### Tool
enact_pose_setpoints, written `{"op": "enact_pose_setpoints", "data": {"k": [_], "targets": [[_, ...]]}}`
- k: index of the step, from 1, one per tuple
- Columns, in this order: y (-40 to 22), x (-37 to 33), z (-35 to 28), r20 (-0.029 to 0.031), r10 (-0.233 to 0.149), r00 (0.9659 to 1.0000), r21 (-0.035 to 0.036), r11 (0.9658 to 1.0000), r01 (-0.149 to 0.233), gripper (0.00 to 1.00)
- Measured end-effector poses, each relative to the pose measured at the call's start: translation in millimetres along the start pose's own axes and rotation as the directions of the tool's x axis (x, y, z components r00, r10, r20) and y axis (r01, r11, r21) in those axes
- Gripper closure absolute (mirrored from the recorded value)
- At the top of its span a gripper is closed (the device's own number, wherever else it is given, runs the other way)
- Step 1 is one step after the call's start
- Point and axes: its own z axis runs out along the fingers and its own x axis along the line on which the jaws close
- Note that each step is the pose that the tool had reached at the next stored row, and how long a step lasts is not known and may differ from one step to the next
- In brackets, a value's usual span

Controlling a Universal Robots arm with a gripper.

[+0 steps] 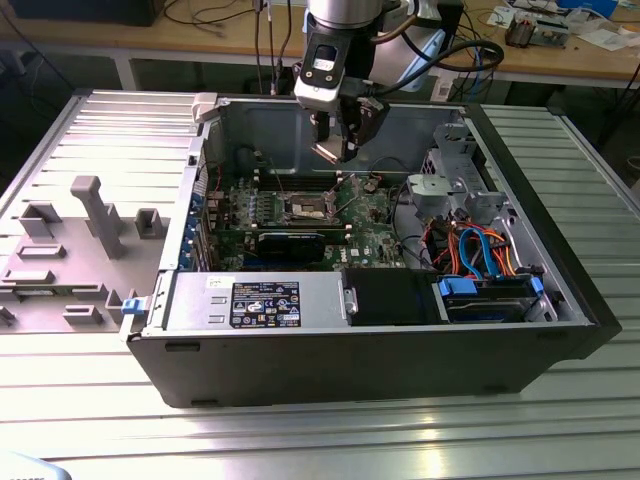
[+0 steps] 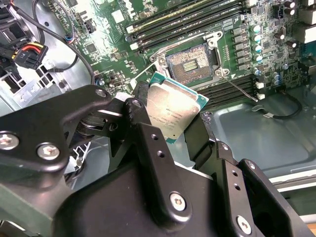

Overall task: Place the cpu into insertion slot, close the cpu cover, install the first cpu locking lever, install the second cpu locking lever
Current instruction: 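Place the cpu into insertion slot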

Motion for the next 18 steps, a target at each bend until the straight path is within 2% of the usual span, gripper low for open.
{"op": "enact_pose_setpoints", "data": {"k": [18], "targets": [[0.0, 0.0, 0.1, 0.0021, 0.024, 0.9997, -0.0005, 0.9997, -0.024, 0.46]]}}
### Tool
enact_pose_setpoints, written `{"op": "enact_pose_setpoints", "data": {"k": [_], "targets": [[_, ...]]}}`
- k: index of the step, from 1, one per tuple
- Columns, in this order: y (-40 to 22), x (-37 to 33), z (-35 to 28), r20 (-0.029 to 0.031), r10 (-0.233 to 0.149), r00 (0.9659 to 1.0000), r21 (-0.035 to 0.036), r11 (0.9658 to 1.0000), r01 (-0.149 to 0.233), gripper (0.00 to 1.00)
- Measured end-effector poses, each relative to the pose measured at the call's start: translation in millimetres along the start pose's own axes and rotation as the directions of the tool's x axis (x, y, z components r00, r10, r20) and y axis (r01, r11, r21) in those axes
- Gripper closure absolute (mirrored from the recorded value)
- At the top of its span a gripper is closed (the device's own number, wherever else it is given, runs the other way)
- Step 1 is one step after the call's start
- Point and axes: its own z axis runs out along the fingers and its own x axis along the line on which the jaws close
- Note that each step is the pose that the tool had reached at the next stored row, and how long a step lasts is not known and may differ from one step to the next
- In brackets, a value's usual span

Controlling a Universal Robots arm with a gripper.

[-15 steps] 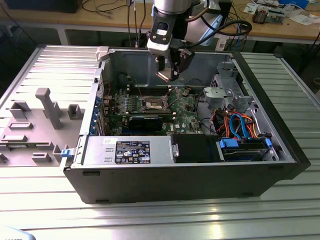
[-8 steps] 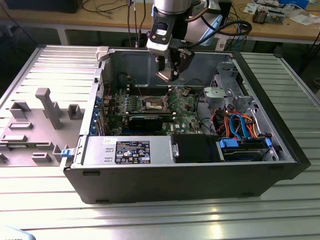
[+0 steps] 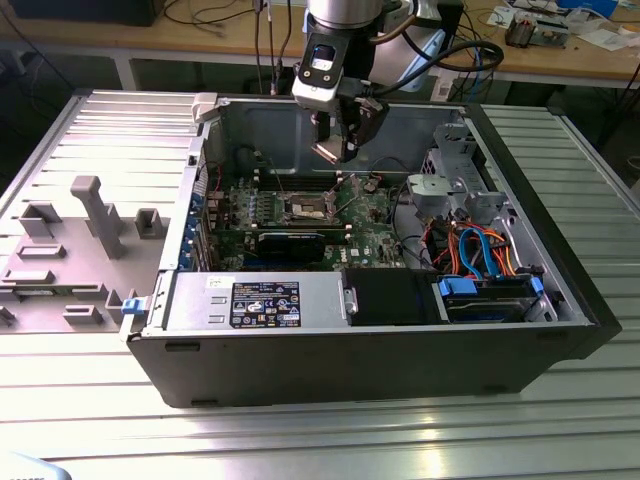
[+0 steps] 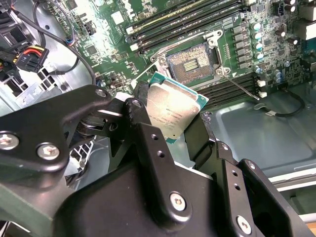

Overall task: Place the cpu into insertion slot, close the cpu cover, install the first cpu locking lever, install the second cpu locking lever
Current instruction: 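Place the cpu into insertion slot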

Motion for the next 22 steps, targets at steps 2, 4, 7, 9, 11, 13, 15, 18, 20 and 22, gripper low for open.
{"op": "enact_pose_setpoints", "data": {"k": [2, 4, 7, 9, 11, 13, 15, 18, 20, 22], "targets": [[0.0, 0.0, 0.0, 0.0002, 0.002, 1.0000, 0.0000, 1.0000, -0.002, 0.46], [0.0, 0.0, 0.0, 0.0004, 0.004, 1.0000, -0.0001, 1.0000, -0.004, 0.46], [0.0, 0.0, 0.0, 0.0008, 0.008, 1.0000, -0.0001, 1.0000, -0.008, 0.46], [0.0, 0.0, 0.1, 0.0010, 0.011, 0.9999, -0.0002, 0.9999, -0.011, 0.46], [0.0, 0.0, 0.1, 0.0012, 0.013, 0.9999, -0.0002, 0.9999, -0.013, 0.46], [0.0, 0.0, 0.2, 0.0015, 0.016, 0.9999, -0.0002, 0.9999, -0.016, 0.46], [0.0, 0.0, 0.2, 0.0030, 0.017, 0.9998, 0.0006, 0.9999, -0.017, 0.46], [0.0, 0.0, 0.2, 0.0094, 0.018, 0.9998, 0.0057, 0.9998, -0.018, 0.46], [0.0, 0.0, 0.1, 0.0097, 0.018, 0.9998, 0.0058, 0.9998, -0.018, 0.46], [0.0, 0.0, 0.2, 0.0097, 0.018, 0.9998, 0.0058, 0.9998, -0.018, 0.46]]}}
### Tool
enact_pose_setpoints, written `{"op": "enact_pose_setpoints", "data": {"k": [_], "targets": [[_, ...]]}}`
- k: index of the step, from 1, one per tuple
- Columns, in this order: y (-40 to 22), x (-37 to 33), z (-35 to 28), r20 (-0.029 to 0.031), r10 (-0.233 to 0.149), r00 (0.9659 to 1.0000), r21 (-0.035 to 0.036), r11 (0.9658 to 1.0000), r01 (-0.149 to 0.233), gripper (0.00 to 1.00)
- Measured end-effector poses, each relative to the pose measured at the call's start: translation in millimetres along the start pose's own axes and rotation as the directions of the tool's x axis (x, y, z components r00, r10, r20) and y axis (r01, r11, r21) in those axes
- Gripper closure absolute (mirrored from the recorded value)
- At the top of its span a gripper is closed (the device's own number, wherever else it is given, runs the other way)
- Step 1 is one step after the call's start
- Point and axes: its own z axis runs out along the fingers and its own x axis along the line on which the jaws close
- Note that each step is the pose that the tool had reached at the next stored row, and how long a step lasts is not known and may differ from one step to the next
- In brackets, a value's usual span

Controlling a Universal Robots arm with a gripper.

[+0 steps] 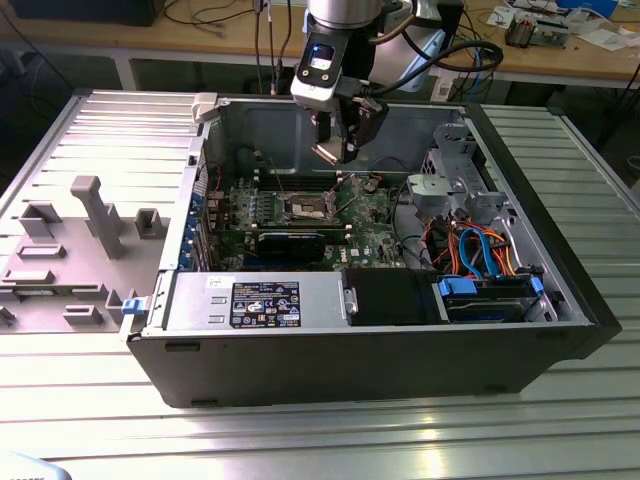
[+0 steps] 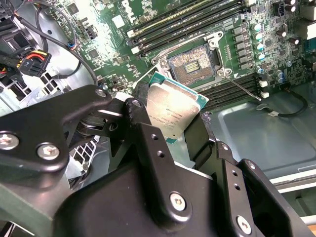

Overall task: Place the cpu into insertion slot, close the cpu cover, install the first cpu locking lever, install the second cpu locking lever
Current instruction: 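Place the cpu into insertion slot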

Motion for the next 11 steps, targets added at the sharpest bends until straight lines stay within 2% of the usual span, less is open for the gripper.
{"op": "enact_pose_setpoints", "data": {"k": [11], "targets": [[0.0, 0.0, 0.0, 0.0038, 0.008, 1.0000, 0.0023, 1.0000, -0.008, 0.46]]}}
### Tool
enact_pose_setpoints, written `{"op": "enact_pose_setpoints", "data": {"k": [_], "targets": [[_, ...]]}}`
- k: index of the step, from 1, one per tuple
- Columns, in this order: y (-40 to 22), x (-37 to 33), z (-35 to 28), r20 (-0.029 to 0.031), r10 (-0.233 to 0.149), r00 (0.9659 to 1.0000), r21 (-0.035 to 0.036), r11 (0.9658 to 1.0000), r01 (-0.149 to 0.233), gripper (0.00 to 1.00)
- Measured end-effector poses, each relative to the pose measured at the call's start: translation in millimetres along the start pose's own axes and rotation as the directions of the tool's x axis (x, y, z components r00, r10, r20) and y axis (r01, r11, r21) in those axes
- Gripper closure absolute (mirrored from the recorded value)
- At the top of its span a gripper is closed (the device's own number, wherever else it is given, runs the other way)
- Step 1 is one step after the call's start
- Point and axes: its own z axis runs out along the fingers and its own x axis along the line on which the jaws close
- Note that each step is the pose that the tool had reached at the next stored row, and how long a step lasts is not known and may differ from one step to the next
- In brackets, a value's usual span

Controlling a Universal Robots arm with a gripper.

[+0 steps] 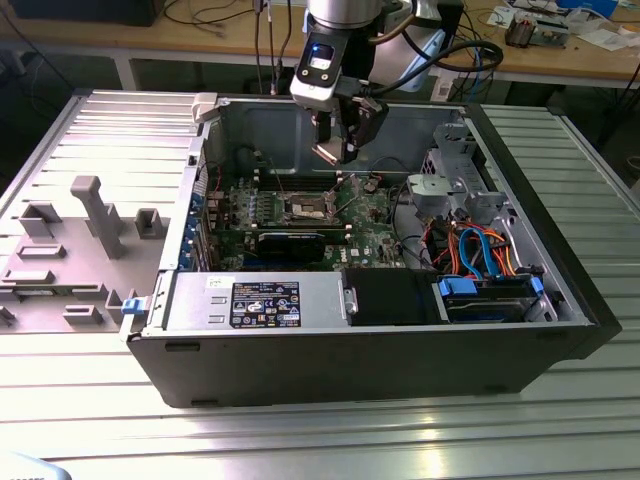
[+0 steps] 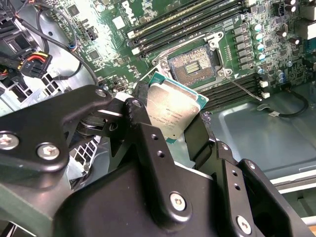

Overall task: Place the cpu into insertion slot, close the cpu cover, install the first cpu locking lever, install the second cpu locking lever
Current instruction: 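Place the cpu into insertion slot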

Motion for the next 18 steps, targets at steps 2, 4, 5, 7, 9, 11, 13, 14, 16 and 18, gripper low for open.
{"op": "enact_pose_setpoints", "data": {"k": [2, 4, 5, 7, 9, 11, 13, 14, 16, 18], "targets": [[0.0, 0.0, 0.0, 0.0004, 0.002, 1.0000, 0.0001, 1.0000, -0.002, 0.46], [0.0, 0.0, 0.0, 0.0006, 0.005, 1.0000, 0.0001, 1.0000, -0.005, 0.46], [0.0, 0.0, 0.0, 0.0006, 0.006, 1.0000, 0.0001, 1.0000, -0.006, 0.46], [0.0, 0.0, 0.1, 0.0009, 0.009, 1.0000, 0.0000, 1.0000, -0.009, 0.46], [0.0, 0.0, 0.1, 0.0010, 0.011, 0.9999, 0.0000, 0.9999, -0.011, 0.46], [0.0, 0.0, 0.1, 0.0011, 0.012, 0.9999, 0.0000, 0.9999, -0.012, 0.46], [0.0, 0.0, 0.1, 0.0013, 0.014, 0.9999, 0.0000, 0.9999, -0.014, 0.46], [0.0, 0.0, 0.2, 0.0014, 0.015, 0.9999, 0.0000, 0.9999, -0.015, 0.46], [0.0, 0.0, 0.2, 0.0015, 0.017, 0.9999, 0.0000, 0.9999, -0.017, 0.46], [0.0, 0.0, 0.3, 0.0017, 0.019, 0.9998, -0.0001, 0.9998, -0.019, 0.46]]}}
